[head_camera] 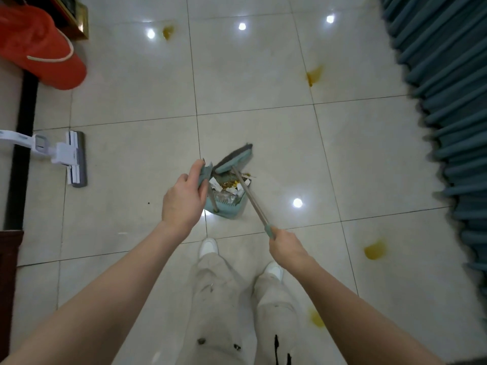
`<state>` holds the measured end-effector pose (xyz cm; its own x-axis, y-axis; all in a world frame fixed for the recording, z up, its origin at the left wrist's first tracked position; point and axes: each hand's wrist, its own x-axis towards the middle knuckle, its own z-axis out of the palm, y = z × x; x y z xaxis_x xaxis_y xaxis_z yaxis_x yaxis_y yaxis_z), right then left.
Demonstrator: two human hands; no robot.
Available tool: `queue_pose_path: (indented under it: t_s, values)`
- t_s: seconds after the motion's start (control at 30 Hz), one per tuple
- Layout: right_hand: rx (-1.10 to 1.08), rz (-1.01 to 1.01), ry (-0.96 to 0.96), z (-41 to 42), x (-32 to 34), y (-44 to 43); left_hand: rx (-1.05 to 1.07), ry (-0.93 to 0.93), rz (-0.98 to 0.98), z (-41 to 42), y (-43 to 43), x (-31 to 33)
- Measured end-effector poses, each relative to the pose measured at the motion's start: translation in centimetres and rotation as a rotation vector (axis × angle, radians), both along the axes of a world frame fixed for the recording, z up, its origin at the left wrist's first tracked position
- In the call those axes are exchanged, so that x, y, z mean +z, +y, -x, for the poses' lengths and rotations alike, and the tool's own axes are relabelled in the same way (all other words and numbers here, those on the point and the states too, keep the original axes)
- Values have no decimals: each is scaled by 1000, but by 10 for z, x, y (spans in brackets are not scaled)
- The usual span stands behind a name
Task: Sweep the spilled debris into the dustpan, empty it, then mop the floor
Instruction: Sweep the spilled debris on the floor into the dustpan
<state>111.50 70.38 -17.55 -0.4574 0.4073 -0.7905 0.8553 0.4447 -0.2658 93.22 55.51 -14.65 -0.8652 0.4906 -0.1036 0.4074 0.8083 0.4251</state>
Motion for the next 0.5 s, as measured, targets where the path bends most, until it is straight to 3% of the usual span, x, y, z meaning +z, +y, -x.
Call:
queue_pose_path:
  t_s: [0.5]
  values:
    - [-85,152,-26,-62,79,11,-1,-61,2,3,-7,4]
